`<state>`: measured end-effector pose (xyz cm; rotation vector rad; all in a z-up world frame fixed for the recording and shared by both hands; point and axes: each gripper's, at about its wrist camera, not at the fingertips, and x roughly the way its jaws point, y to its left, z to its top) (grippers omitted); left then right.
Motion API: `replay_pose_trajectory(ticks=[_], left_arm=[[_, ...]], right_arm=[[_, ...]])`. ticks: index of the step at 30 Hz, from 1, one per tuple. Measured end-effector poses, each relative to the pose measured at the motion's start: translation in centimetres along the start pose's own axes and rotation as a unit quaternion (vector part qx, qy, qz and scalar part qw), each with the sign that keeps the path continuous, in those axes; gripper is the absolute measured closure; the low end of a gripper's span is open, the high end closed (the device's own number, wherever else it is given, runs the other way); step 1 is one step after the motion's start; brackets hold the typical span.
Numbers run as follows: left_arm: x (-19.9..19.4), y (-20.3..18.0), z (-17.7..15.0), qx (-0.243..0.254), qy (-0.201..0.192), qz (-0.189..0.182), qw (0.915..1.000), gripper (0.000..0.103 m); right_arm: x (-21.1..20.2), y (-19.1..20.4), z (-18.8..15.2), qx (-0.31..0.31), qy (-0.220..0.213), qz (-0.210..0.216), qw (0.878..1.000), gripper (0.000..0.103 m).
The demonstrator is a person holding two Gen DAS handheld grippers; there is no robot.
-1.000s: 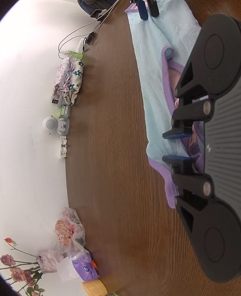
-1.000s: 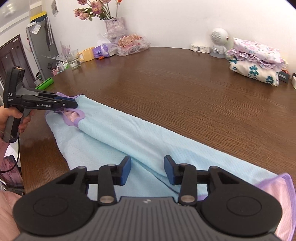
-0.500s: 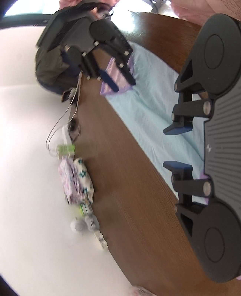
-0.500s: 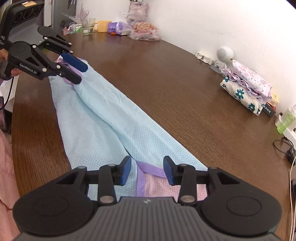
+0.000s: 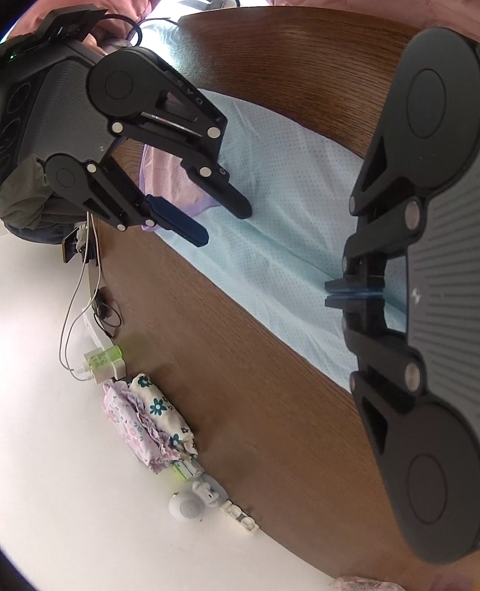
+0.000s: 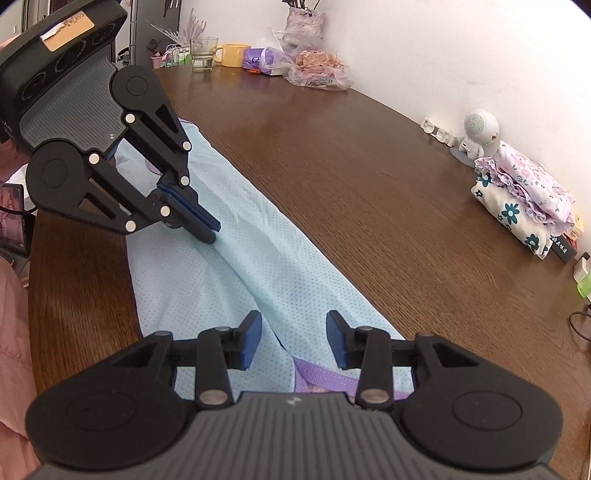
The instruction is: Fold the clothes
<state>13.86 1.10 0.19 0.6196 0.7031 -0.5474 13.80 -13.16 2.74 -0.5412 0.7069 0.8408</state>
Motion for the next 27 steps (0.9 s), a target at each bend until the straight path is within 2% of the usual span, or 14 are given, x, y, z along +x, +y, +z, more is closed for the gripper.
replay_pose_trajectory(ticks=[7, 16, 21, 24, 27], left_arm=[[-1.7, 0.2, 0.0, -0.006, -0.026, 0.033, 0.9991, 0.103], [-2.0, 1.2, 0.4, -0.038, -0.041, 0.045, 0.9974, 0.103], [-2.2, 1.3, 0.2, -0.042, -0.044, 0.045, 0.9971, 0.103], [-2.1, 1.1, -0.1, -0.041, -0.042, 0.044, 0.9973, 0.103], [-2.0, 1.2, -0.5, -0.049, -0.039, 0.044, 0.9971, 0.102]], right_arm=[[0.7, 0.1, 0.3, -0.011, 0.007, -0.009, 1.0, 0.065], [0.9, 2.5, 0.8, -0.095, 0.043, -0.041, 0.994, 0.079], [1.2, 2.8, 0.9, -0.125, 0.081, -0.045, 0.988, 0.095], [1.4, 2.7, 1.4, -0.134, 0.092, -0.047, 0.986, 0.1], [0.8, 2.8, 2.1, -0.148, 0.09, -0.055, 0.983, 0.1]])
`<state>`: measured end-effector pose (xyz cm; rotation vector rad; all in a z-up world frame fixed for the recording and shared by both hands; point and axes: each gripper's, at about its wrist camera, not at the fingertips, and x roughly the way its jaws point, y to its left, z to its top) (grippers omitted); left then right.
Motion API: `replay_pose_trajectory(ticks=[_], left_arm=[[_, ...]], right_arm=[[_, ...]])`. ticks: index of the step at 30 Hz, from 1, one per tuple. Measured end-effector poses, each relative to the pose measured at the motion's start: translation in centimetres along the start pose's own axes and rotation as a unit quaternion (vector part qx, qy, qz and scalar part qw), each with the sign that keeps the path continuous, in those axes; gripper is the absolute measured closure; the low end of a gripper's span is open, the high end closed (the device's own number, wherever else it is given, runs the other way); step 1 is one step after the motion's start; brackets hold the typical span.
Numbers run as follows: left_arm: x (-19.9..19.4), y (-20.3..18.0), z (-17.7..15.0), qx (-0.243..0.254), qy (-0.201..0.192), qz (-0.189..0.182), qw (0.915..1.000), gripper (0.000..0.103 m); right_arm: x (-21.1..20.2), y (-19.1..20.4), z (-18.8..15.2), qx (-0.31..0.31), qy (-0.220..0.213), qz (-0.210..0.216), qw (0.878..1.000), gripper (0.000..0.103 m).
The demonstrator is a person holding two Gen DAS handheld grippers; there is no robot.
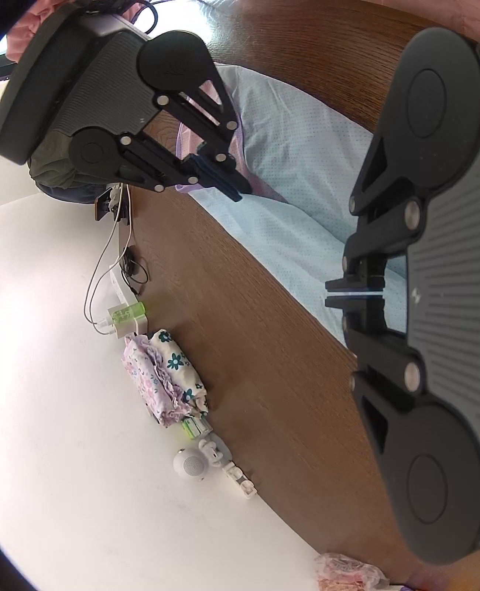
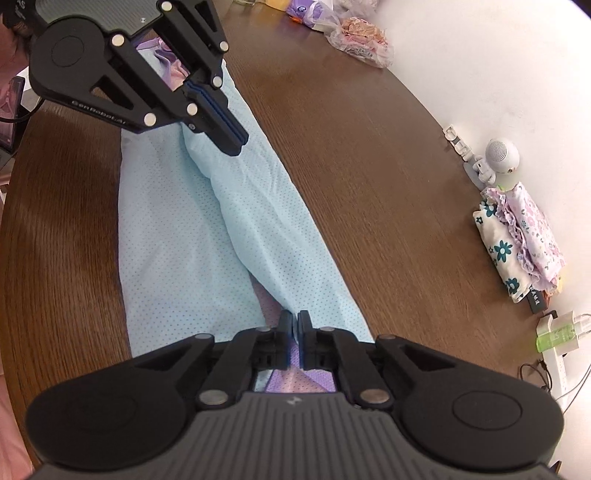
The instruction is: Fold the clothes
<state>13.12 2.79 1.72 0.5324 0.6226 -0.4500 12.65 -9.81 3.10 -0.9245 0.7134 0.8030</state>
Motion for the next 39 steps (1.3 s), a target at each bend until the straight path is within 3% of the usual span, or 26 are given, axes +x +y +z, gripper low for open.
replay_pose_trajectory(ticks=[4, 7, 13, 16, 18, 21, 26, 27, 29, 31, 33, 36, 38, 39], left_arm=[[0.2, 0.5, -0.6, -0.013, 0.006, 0.003, 0.9999, 0.098], [0.4, 0.9, -1.1, -0.027, 0.009, 0.005, 0.9996, 0.096], [0.5, 0.9, -1.6, -0.041, 0.01, -0.003, 0.9991, 0.089], [0.2, 0.8, -1.9, -0.048, 0.005, -0.031, 0.9984, 0.089], [-0.2, 0.7, -2.1, -0.052, 0.0, -0.057, 0.997, 0.083], [-0.4, 0.3, -2.3, -0.032, 0.004, -0.067, 0.9972, 0.072], [0.0, 0.0, -3.1, -0.011, 0.03, -0.05, 0.9982, 0.073], [-0.1, 0.1, -3.2, -0.013, 0.03, -0.053, 0.9981, 0.075], [-0.1, 0.3, -3.3, -0.014, 0.032, -0.053, 0.998, 0.093], [-0.2, 0.5, -3.4, -0.019, 0.033, -0.051, 0.998, 0.094], [-0.6, 0.9, -3.5, -0.032, 0.025, -0.05, 0.9979, 0.094], [-2.0, 2.3, -3.5, -0.09, -0.011, -0.058, 0.9942, 0.083], [-2.7, 3.4, -3.8, -0.143, -0.042, -0.059, 0.987, 0.057], [-2.6, 3.8, -3.7, -0.164, -0.044, -0.05, 0.9842, 0.055]], right_arm=[[-2.2, 0.4, 0.8, -0.026, 0.001, -0.014, 1.0, 0.1], [-3.2, 1.6, 1.1, -0.033, 0.002, 0.003, 0.999, 0.101], [-1.7, 2.6, 0.4, -0.007, 0.018, 0.018, 1.0, 0.1], [-1.1, 2.4, -0.1, 0.01, 0.023, 0.019, 1.0, 0.1], [-1.0, 2.2, -0.4, 0.023, 0.019, 0.017, 0.999, 0.1], [-1.1, 1.8, -0.6, 0.042, 0.012, 0.011, 0.999, 0.1], [-0.5, 1.4, -1.2, 0.061, 0.014, 0.015, 0.998, 0.1], [-0.4, 1.4, -1.3, 0.064, 0.014, 0.017, 0.998, 0.1], [-0.5, 1.1, -1.6, 0.075, 0.008, 0.027, 0.997, 0.097], [-1.1, 0.6, -1.9, 0.097, -0.007, 0.039, 0.995, 0.092], [-2.1, -0.2, -2.4, 0.132, -0.032, 0.051, 0.989, 0.081], [-3.2, -2.1, -3.3, 0.217, -0.085, 0.063, 0.97, 0.07], [-3.2, -3.3, -4.3, 0.282, -0.121, 0.068, 0.949, 0.06], [-2.8, -3.7, -4.8, 0.314, -0.133, 0.072, 0.937, 0.06]])
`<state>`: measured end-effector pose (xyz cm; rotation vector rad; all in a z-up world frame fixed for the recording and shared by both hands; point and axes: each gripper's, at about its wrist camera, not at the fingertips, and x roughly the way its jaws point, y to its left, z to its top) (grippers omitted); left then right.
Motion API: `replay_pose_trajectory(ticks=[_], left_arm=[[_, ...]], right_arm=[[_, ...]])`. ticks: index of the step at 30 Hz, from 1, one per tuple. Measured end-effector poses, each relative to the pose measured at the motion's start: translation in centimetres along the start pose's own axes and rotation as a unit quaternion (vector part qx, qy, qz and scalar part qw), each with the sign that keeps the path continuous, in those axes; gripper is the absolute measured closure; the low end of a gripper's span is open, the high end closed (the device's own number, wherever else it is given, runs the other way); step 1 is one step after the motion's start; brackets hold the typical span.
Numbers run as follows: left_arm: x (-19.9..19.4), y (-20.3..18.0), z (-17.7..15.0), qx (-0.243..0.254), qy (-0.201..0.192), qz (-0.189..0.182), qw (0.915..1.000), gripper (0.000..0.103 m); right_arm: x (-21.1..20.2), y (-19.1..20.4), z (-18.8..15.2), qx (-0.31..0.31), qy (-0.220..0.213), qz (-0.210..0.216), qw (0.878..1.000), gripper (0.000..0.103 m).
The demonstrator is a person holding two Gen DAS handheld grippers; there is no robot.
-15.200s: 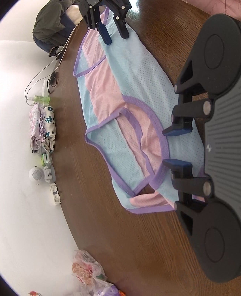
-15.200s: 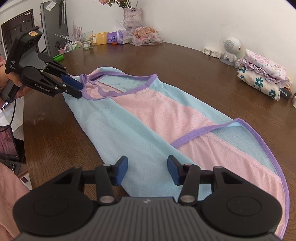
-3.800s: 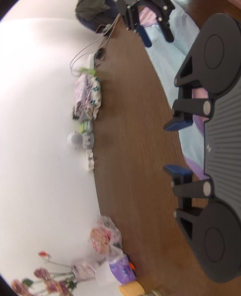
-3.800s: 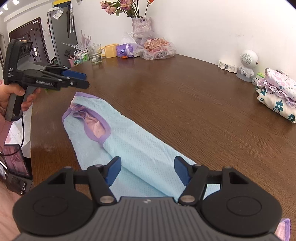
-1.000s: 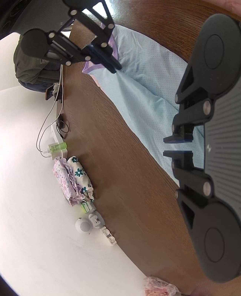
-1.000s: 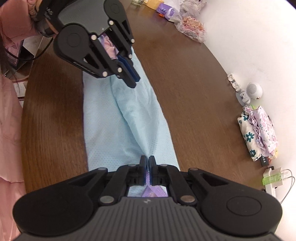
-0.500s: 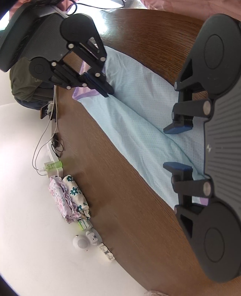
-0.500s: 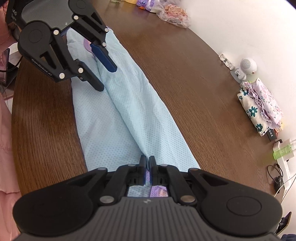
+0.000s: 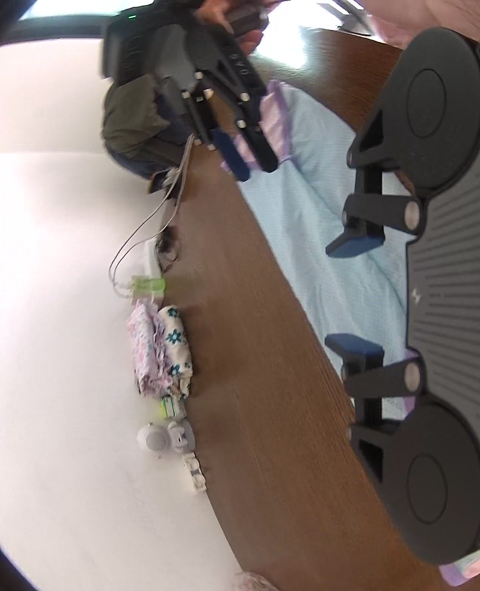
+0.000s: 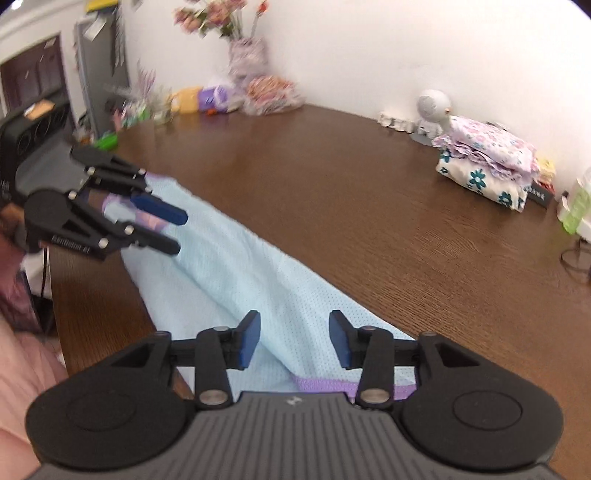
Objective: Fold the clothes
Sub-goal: 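Open both grippers and release the folded garment onto the table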
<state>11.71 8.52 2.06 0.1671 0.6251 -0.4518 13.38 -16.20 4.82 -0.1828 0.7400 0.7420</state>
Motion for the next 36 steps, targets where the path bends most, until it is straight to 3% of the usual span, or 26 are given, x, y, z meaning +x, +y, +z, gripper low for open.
replay_pose_trajectory(ticks=[2, 5, 14, 19, 21, 23, 24, 26, 28, 29, 32, 36], left_arm=[[0.5, 0.5, 0.0, -0.031, 0.003, 0.027, 0.9991, 0.06], [1.2, 1.0, -0.7, -0.053, 0.018, 0.052, 0.9971, 0.065], [0.6, 3.5, -3.7, -0.121, 0.019, 0.081, 0.9892, 0.075], [0.4, 3.1, -4.0, -0.111, 0.01, 0.093, 0.9894, 0.076], [-0.1, 3.2, -3.8, -0.132, -0.002, 0.092, 0.987, 0.066], [-1.0, 3.3, -3.5, -0.159, -0.025, 0.092, 0.9826, 0.041], [-1.8, 3.4, -3.3, -0.176, -0.042, 0.094, 0.979, 0.034], [-3.6, 3.6, -3.4, -0.209, -0.081, 0.1, 0.9694, 0.013], [-5.2, 3.7, -3.7, -0.244, -0.115, 0.105, 0.9572, 0.003], [-5.8, 3.8, -4.0, -0.263, -0.126, 0.106, 0.9506, 0.0], [-7.2, 3.8, -5.5, -0.318, -0.148, 0.11, 0.9299, 0.0], [-8.6, 3.0, -7.2, -0.352, -0.157, 0.119, 0.9149, 0.0]], right_arm=[[0.9, -0.9, -0.7, 0.056, -0.01, 0.0, 0.998, 0.06], [1.9, -0.7, -2.0, 0.079, -0.006, -0.012, 0.997, 0.06], [2.4, -0.1, -3.9, 0.055, -0.008, -0.05, 0.997, 0.06], [2.5, 0.5, -3.9, 0.039, -0.004, -0.06, 0.997, 0.055], [2.6, 0.9, -3.8, 0.035, -0.003, -0.065, 0.997, 0.044], [2.2, 1.5, -3.7, 0.036, -0.017, -0.071, 0.997, 0.04], [1.7, 1.8, -3.5, 0.038, -0.029, -0.073, 0.996, 0.035], [0.4, 2.5, -3.2, 0.048, -0.063, -0.068, 0.995, 0.021], [-0.9, 3.1, -2.9, 0.057, -0.095, -0.063, 0.992, 0.009], [-1.3, 3.5, -2.9, 0.061, -0.104, -0.06, 0.991, 0.001], [-1.8, 4.3, -2.9, 0.083, -0.116, -0.044, 0.989, 0.0], [-1.1, 5.5, -3.7, 0.12, -0.104, -0.029, 0.987, 0.0]])
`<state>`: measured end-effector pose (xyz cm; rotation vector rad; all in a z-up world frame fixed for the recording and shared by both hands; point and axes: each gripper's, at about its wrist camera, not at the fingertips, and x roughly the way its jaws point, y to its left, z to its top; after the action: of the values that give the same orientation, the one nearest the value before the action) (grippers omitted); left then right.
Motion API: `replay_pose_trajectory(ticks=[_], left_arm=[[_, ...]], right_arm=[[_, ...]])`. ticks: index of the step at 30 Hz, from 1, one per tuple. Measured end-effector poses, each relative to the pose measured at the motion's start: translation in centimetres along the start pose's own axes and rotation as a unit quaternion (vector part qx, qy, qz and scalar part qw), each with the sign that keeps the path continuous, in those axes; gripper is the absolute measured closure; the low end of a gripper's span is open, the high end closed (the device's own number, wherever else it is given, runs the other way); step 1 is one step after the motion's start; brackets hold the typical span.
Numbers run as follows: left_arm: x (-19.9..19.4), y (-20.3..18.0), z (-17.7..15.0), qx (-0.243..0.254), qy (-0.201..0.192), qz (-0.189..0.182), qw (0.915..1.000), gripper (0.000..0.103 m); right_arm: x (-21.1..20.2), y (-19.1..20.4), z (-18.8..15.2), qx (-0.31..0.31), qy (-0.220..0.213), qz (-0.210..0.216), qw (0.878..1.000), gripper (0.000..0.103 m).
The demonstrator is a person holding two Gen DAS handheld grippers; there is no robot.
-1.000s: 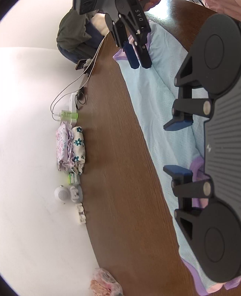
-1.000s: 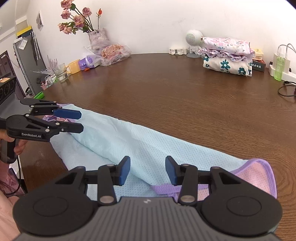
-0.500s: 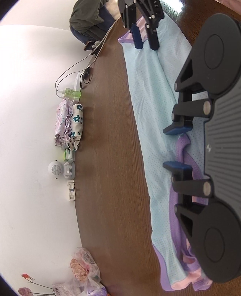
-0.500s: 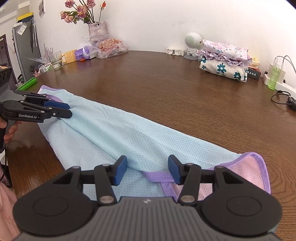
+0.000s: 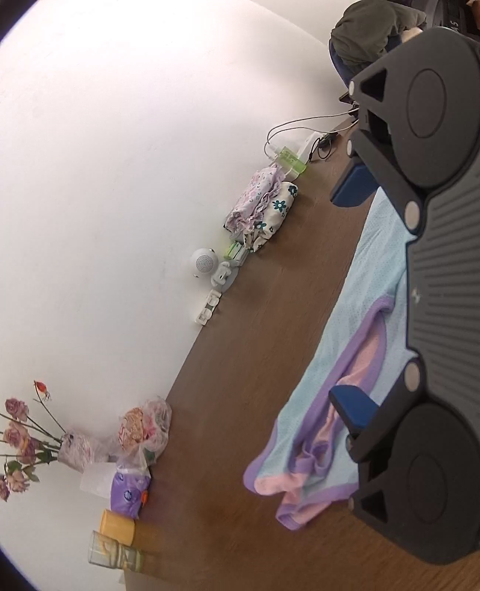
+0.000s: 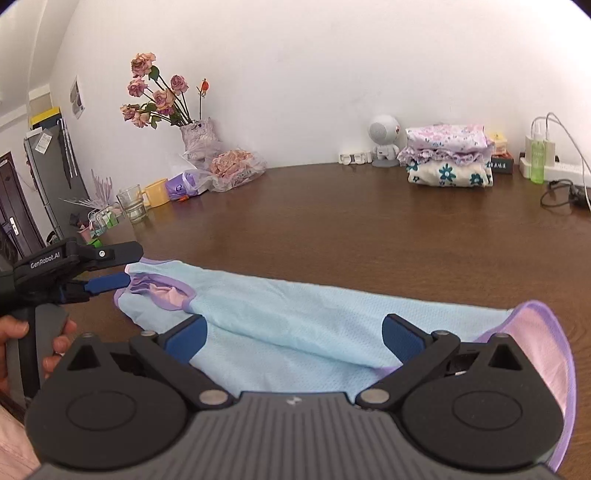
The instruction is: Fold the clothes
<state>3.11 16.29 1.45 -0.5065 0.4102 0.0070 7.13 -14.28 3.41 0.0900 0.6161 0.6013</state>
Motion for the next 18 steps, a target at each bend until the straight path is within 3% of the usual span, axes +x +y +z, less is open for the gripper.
replay_pose_trajectory(ticks=[4, 8, 12, 18], left_arm=[[-1.7, 1.2, -0.2, -0.008, -0.011, 0.031, 0.9994, 0.0], [-2.6, 4.1, 1.1, -0.043, -0.042, 0.111, 0.992, 0.0], [-1.2, 6.9, 3.0, -0.051, -0.023, 0.189, 0.9804, 0.004], [1.1, 9.8, 4.8, -0.091, 0.002, 0.199, 0.9758, 0.011]], right_arm=[[0.7, 1.2, -1.3, 0.001, 0.027, 0.001, 1.0, 0.0], [0.6, 2.0, -1.7, -0.002, 0.03, -0.001, 1.0, 0.0], [0.6, 2.4, -1.7, -0.005, 0.031, -0.005, 0.999, 0.0], [1.0, 2.9, -1.7, -0.012, 0.035, -0.009, 0.999, 0.0]])
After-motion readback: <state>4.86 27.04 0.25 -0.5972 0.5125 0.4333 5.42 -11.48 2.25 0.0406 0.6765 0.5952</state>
